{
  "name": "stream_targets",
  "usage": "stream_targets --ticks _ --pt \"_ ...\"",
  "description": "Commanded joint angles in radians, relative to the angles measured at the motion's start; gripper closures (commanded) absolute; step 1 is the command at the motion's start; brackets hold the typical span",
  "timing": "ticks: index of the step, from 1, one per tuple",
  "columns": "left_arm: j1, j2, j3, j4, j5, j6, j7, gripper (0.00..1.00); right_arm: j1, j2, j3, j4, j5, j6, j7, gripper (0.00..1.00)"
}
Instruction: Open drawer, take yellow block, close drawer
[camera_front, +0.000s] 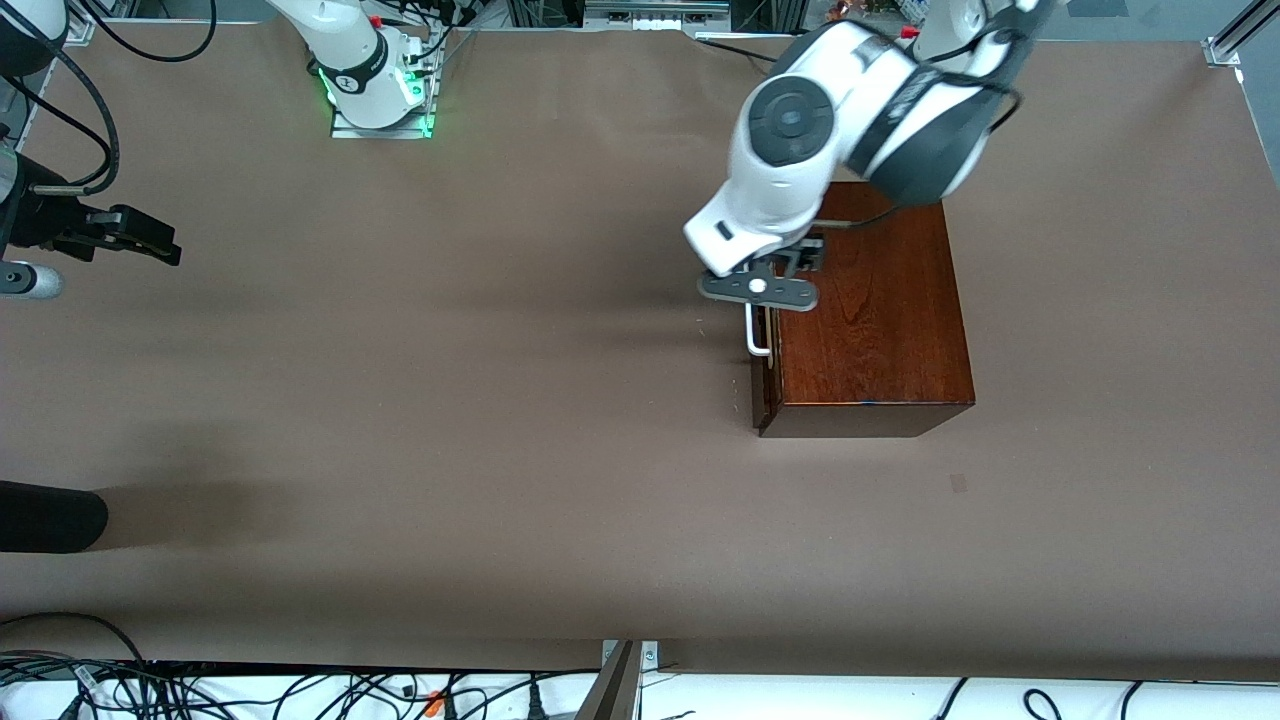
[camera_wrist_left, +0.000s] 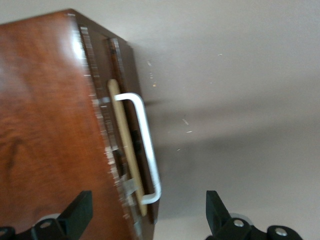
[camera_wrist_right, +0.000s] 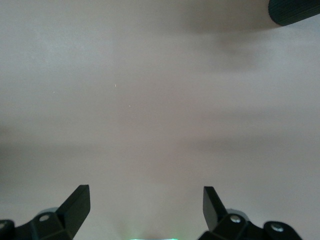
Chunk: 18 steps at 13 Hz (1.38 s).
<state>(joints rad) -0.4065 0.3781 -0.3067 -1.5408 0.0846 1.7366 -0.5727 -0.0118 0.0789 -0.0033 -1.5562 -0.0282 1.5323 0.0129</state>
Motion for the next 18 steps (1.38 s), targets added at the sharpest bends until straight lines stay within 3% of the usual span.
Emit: stream_targets --ticks 1,10,18 --pt "-0.055 0.039 0.006 0.002 0.087 0.032 -0.094 0.00 -0.019 -0.027 0.014 -0.021 0.007 0.008 -0.019 0.00" --pt "-0.090 0.038 0.006 -0.237 0.193 0.293 -0.229 0.00 -0.019 -0.027 0.014 -0.021 0.007 0.008 -0.021 0.00" --pt "-0.094 0.068 0.006 -0.246 0.300 0.324 -0.266 0.00 -0.019 -0.027 0.013 -0.021 0.008 0.008 -0.021 0.00"
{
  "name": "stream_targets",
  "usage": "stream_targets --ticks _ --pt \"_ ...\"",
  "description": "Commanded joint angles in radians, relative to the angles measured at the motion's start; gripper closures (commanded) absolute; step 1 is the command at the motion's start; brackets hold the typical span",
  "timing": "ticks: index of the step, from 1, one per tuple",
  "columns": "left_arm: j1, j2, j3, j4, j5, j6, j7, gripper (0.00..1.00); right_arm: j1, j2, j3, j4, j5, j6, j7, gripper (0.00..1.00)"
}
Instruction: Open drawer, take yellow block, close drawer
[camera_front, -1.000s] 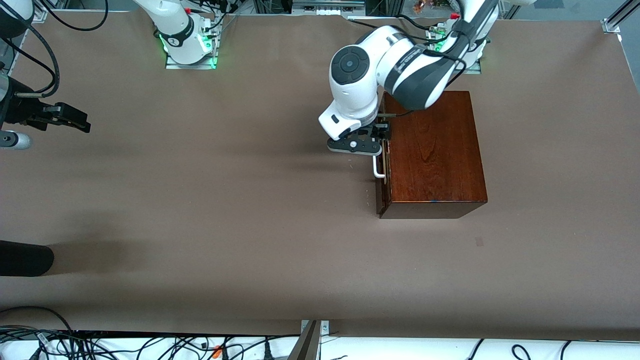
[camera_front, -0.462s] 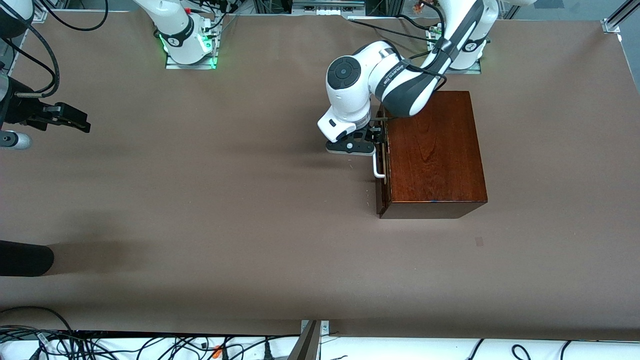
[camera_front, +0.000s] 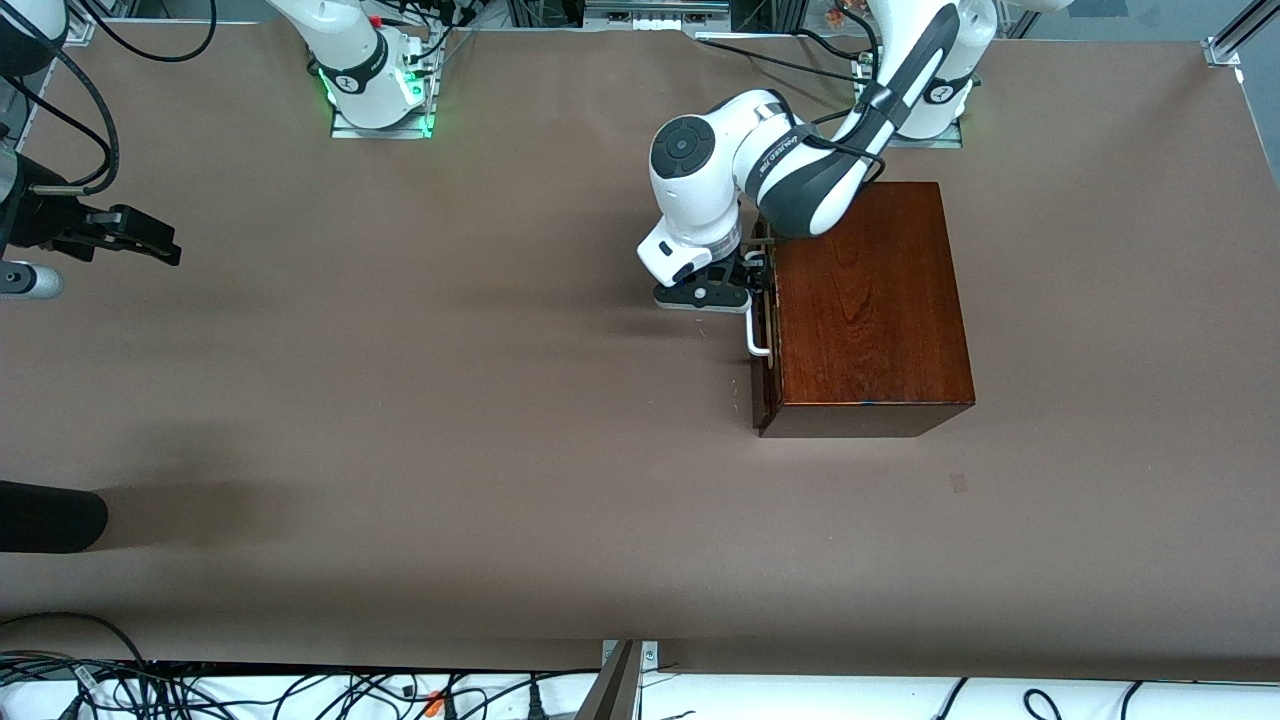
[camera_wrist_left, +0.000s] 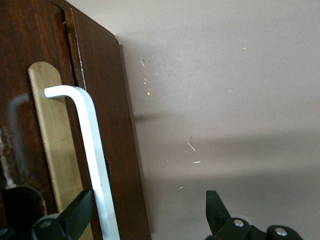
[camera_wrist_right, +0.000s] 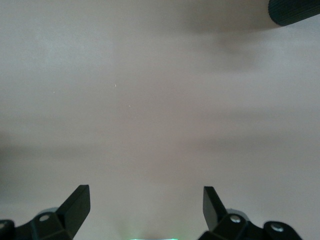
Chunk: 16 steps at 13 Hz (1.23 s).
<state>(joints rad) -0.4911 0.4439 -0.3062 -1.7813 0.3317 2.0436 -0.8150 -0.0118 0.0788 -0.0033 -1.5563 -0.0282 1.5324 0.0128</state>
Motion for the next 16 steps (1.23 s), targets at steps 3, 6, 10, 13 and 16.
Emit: stream_targets --ticks 3,6,10,13,16 --pt "-0.006 0.016 0.006 -0.006 0.063 0.027 -0.026 0.00 -0.019 -0.027 0.014 -0.022 0.008 0.008 -0.020 0.00" --pt "-0.009 0.033 0.006 -0.006 0.063 0.030 -0.036 0.00 -0.019 -0.027 0.014 -0.021 0.008 0.008 -0.020 0.00" --pt "-0.014 0.053 0.006 -0.006 0.063 0.055 -0.055 0.00 -0.019 -0.027 0.013 -0.021 0.007 0.008 -0.019 0.00" --pt "-0.030 0.079 0.004 -0.003 0.060 0.096 -0.105 0.00 -0.019 -0.027 0.013 -0.021 0.007 0.008 -0.020 0.00" --pt "-0.053 0.093 0.002 0.020 0.050 0.121 -0.138 0.00 -0.019 -0.027 0.014 -0.021 0.007 0.008 -0.020 0.00"
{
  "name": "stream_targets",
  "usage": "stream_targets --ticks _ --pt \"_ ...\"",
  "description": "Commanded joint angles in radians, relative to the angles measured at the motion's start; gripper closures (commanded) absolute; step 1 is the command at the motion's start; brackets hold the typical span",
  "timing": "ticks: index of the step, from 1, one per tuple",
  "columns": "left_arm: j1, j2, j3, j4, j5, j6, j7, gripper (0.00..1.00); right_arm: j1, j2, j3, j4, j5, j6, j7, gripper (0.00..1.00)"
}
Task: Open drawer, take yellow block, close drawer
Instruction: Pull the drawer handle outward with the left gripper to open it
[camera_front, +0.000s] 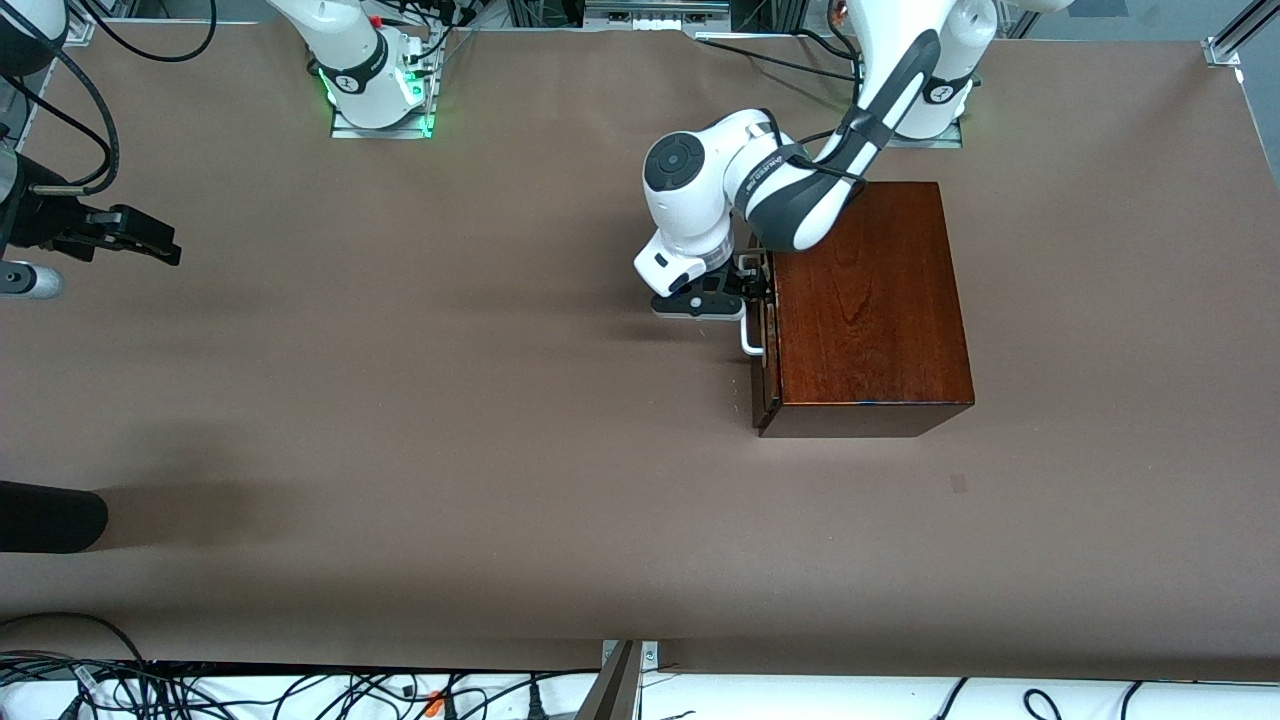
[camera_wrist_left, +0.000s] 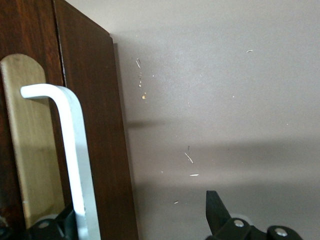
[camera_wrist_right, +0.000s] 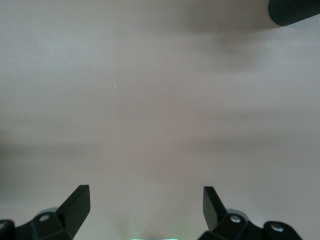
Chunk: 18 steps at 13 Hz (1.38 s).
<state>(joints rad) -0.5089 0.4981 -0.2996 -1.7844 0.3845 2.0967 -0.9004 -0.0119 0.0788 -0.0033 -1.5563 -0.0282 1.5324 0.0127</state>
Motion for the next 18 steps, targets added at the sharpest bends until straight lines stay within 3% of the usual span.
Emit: stream_targets --ticks 1,5,9,18 --pt "-0.036 0.042 -0.004 0.031 -0.006 0.074 -0.052 0.00 -0.019 -0.027 0.013 -0.021 0.007 0.008 -0.020 0.00" --pt "-0.037 0.066 -0.010 0.036 -0.019 0.132 -0.067 0.00 -0.019 -0.027 0.013 -0.021 0.007 0.008 -0.020 0.00" --pt "-0.076 0.120 -0.010 0.149 -0.081 0.129 -0.094 0.00 -0.019 -0.027 0.014 -0.021 0.007 0.008 -0.020 0.00" --pt "-0.092 0.155 -0.012 0.240 -0.139 0.131 -0.097 0.00 -0.019 -0.027 0.014 -0.021 0.007 0.008 -0.020 0.00"
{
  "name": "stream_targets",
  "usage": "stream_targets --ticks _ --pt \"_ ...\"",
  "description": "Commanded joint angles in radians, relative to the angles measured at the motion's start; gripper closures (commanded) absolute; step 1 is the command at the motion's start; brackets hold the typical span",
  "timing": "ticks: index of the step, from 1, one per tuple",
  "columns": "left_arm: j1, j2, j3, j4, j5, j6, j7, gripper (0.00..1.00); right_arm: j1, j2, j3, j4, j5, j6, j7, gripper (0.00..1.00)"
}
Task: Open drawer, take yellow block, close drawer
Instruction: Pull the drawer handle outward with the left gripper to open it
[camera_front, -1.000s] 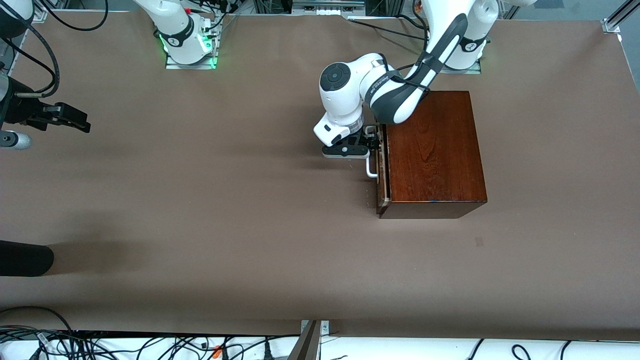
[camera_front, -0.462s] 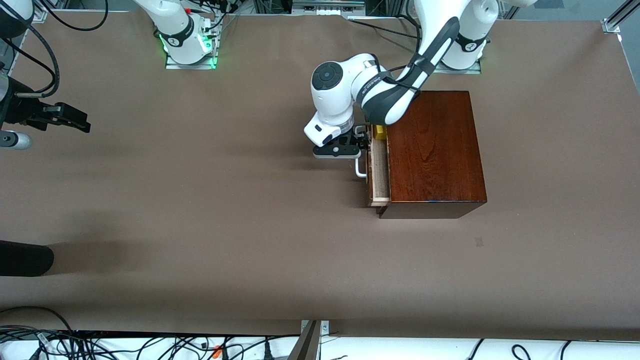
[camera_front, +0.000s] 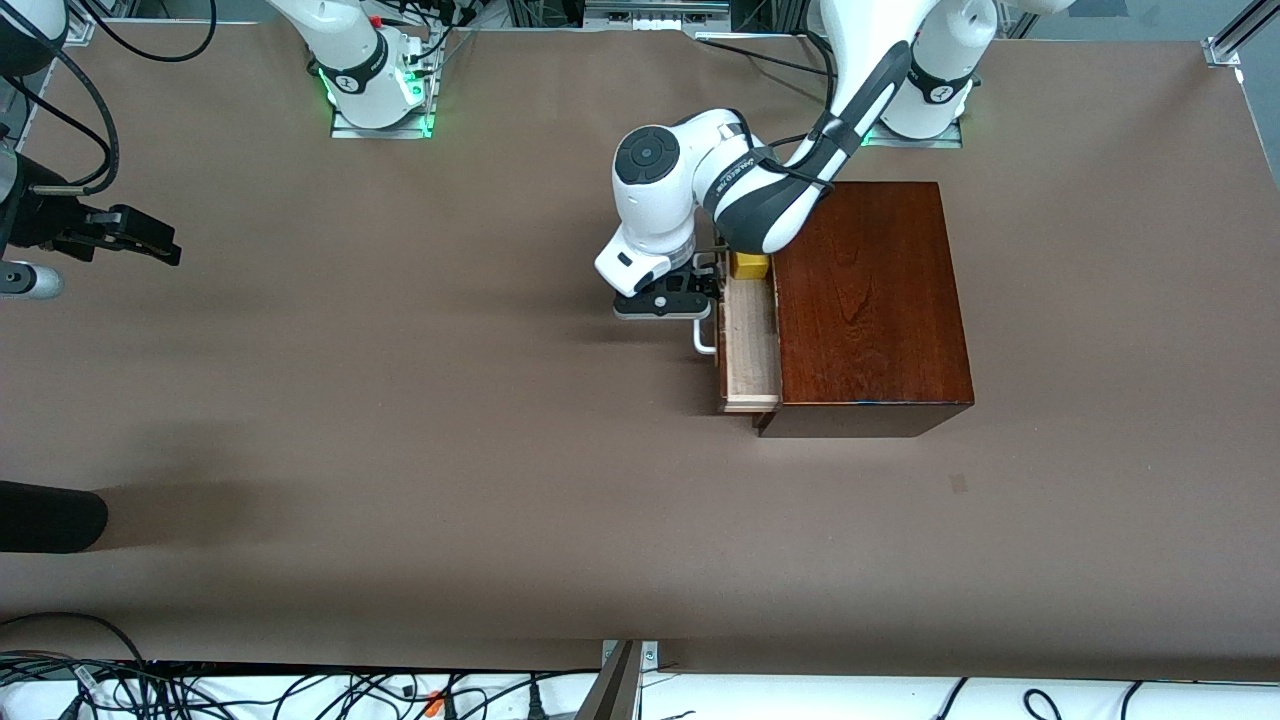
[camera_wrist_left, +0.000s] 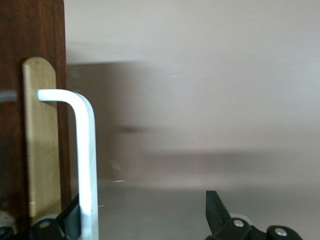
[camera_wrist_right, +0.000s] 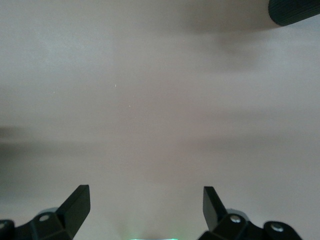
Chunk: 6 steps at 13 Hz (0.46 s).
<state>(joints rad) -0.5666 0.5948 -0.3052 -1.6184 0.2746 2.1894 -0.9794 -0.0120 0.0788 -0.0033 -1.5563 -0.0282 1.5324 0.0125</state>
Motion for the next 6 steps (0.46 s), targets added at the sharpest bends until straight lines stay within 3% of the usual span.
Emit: stream_targets --ticks 1,6 --pt "-0.035 0.062 -0.005 0.074 -0.041 0.038 -0.018 0.00 -0.019 -0.027 0.013 -0.021 0.007 0.008 -0.020 0.00" --pt "-0.036 0.051 -0.005 0.074 -0.031 0.003 -0.002 0.00 -0.019 -0.027 0.014 -0.021 0.007 0.008 -0.020 0.00"
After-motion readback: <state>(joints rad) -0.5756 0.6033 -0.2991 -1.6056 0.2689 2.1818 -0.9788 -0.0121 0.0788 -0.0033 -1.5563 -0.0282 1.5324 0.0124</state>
